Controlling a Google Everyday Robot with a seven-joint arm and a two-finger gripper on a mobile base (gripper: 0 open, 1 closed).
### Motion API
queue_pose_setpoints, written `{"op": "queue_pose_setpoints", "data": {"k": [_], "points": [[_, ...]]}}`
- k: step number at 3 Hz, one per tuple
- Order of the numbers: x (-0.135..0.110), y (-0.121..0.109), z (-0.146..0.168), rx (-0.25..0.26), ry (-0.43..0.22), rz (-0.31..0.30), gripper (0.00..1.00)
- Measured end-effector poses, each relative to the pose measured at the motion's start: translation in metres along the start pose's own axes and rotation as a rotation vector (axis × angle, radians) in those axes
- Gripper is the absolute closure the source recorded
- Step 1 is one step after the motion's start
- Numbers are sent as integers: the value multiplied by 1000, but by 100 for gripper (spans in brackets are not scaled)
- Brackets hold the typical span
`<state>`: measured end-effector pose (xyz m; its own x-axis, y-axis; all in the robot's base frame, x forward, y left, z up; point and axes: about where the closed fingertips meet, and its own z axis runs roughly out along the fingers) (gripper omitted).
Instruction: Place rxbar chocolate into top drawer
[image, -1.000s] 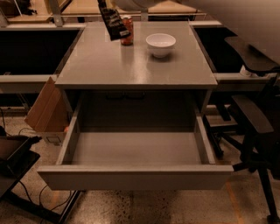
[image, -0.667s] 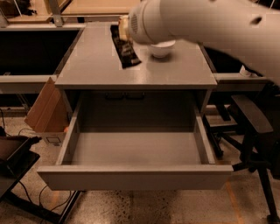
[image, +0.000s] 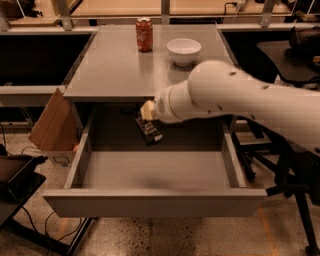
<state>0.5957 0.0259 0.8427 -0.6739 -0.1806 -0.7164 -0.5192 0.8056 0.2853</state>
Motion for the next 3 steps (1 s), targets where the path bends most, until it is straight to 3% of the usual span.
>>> {"op": "queue_pose_setpoints", "data": {"k": [1, 2, 3], "points": [[58, -29, 42, -43, 44, 13, 100], [70, -36, 50, -49, 56, -50, 82], [69, -35, 50, -51, 56, -52, 59]]}}
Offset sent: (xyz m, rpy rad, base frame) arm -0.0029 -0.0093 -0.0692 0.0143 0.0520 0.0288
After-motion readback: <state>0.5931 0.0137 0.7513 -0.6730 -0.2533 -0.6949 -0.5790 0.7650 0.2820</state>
